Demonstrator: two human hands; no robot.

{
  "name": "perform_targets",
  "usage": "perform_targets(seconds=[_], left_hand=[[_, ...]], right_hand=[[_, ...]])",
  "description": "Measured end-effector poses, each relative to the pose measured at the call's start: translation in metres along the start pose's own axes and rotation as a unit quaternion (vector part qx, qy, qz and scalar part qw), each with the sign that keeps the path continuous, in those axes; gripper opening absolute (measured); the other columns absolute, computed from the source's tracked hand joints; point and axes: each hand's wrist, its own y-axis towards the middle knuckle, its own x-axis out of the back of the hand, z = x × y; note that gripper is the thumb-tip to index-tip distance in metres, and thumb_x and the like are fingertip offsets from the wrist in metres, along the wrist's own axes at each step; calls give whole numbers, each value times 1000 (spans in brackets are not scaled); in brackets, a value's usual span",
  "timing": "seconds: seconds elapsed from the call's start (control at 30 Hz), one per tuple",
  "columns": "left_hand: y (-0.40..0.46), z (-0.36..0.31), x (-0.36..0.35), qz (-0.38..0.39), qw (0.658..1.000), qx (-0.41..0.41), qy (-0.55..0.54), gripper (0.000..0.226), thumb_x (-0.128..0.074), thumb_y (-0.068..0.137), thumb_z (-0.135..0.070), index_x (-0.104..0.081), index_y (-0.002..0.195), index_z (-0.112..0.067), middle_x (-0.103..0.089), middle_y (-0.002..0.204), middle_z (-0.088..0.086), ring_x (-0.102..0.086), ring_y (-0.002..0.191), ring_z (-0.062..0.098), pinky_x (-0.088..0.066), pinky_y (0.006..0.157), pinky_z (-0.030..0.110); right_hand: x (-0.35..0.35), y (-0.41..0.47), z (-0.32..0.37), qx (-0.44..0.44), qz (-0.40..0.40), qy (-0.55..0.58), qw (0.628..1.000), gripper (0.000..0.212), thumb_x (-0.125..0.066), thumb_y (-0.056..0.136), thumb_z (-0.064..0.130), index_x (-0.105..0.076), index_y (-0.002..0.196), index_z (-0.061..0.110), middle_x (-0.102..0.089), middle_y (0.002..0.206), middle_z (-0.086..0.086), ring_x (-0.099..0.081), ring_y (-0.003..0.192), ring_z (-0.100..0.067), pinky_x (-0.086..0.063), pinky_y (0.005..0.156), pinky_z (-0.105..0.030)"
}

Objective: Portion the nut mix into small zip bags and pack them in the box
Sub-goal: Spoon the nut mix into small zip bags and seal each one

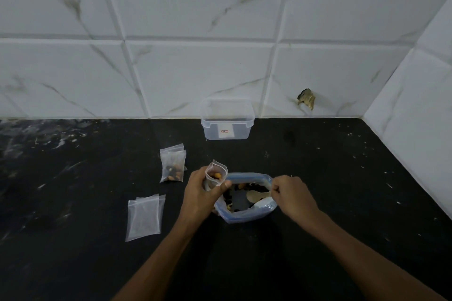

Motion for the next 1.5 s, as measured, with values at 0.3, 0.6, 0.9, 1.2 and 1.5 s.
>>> perform_targets(seconds=[0.3, 0.6, 0.9, 1.2, 1.5], left_hand=[[0, 8, -5, 37, 999, 26, -24, 56, -73, 68, -63, -61, 116, -36, -62, 121, -8, -60, 113, 7, -52, 97, 42], [-2, 2, -5, 41, 999, 17, -28, 51, -74, 68, -61, -63, 112, -36, -64, 118, -9, -60, 112, 7, -52, 96, 40], [-1, -6, 2, 37, 998, 26, -31, 39, -76, 80, -43, -63, 114, -30, -65, 114, -10, -62, 108, 6, -54, 94, 41], [1, -20, 0, 16, 1000, -4, -6, 31, -76, 80, -40, -62, 107, -35, -66, 107, -16, -63, 105, 5, -53, 93, 38], [9, -45, -17, -6, 1000, -8, 24, 34, -77, 81, -34, -60, 109, -30, -66, 103, -14, -61, 99, -2, -48, 80, 18]], right_hand=[[-23, 16, 20, -63, 96, 114, 987, 11, -60, 92, 15, -71, 90, 13, -70, 89, -1, -66, 78, -7, -56, 76, -23], [-36, 13, 22, -157, 107, 297, 936, 9, -57, 95, 16, -65, 92, 16, -69, 90, -5, -60, 66, -8, -48, 58, -20], [-19, 10, -3, -197, 109, 377, 898, 9, -61, 92, 12, -70, 91, 11, -71, 93, -13, -60, 68, -13, -47, 58, -22], [41, -1, -10, -156, 64, 438, 883, 10, -62, 92, 11, -72, 91, 8, -70, 84, -9, -55, 59, -8, -44, 51, -20], [95, -15, 24, -31, -38, 350, 935, 9, -63, 91, 18, -71, 88, 15, -71, 79, -3, -59, 56, -7, -46, 52, -20]])
